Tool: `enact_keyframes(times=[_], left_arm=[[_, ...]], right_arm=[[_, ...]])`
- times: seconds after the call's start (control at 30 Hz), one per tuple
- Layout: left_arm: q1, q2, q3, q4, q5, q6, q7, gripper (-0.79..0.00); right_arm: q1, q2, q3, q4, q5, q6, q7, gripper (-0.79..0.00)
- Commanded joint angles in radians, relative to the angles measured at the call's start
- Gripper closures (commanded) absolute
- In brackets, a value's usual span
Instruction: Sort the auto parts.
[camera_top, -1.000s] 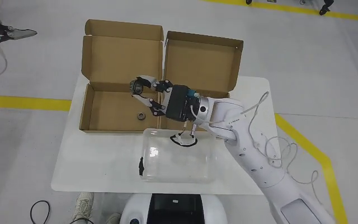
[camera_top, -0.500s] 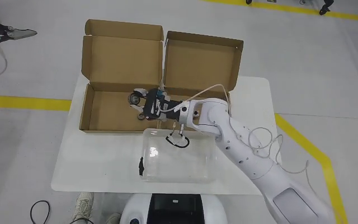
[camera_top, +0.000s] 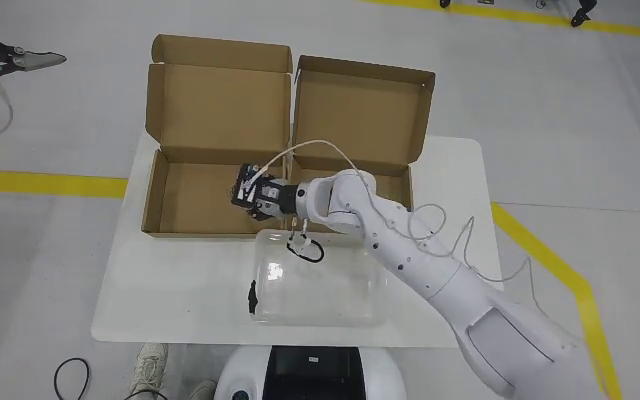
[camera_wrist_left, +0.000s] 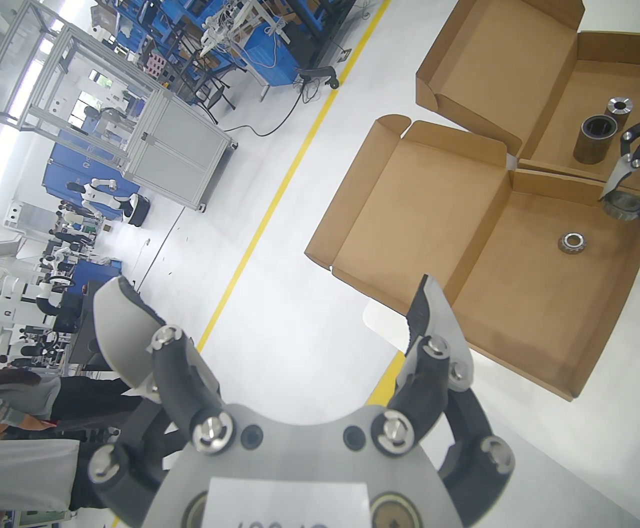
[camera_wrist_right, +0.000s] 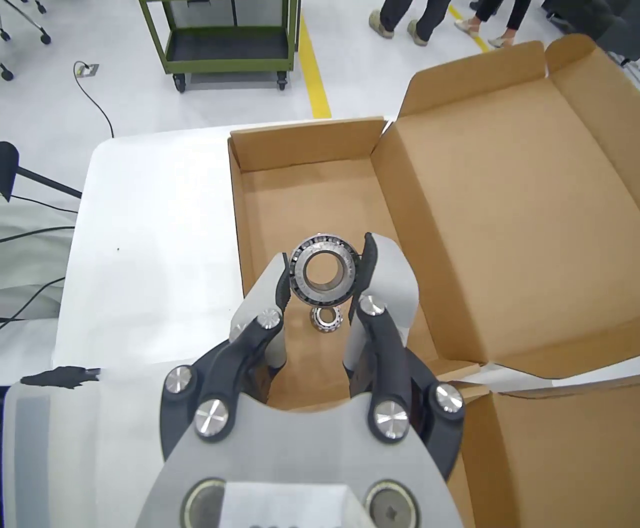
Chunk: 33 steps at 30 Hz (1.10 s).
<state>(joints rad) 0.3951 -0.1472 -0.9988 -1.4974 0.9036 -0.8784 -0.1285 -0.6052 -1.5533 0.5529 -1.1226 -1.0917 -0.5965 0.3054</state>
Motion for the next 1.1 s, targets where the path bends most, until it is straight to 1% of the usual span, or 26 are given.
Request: enact_keyframes(times=[0.0,0.23,0.33,0.5,0.67,1.07], left_arm=[[0.0,0.0,0.0,0.0,0.0,0.0,0.0,-0.785],[0.0,0.0,0.0,0.0,0.0,0.0,0.0,-0.785],[0.0,0.0,0.0,0.0,0.0,0.0,0.0,-0.785],[0.0,0.0,0.0,0.0,0.0,0.0,0.0,-0.785],[0.0,0.0,0.0,0.0,0.0,0.0,0.0,-0.785],[0.0,0.0,0.0,0.0,0.0,0.0,0.0,-0.785]], right_arm=[[0.014,-0.016,-0.019,0.037,0.008,0.007,0.016,0.0],[0.058,-0.079,-0.081,0.178,0.038,0.021,0.051,0.0],[0.069,-0.106,-0.096,0.241,0.066,0.016,0.042,0.0],[0.1,-0.148,-0.119,0.325,0.07,0.041,0.063,0.0],[0.123,-0.19,-0.133,0.405,0.093,0.064,0.105,0.0],[0.153,-0.276,-0.144,0.575,0.129,0.112,0.103,0.0]])
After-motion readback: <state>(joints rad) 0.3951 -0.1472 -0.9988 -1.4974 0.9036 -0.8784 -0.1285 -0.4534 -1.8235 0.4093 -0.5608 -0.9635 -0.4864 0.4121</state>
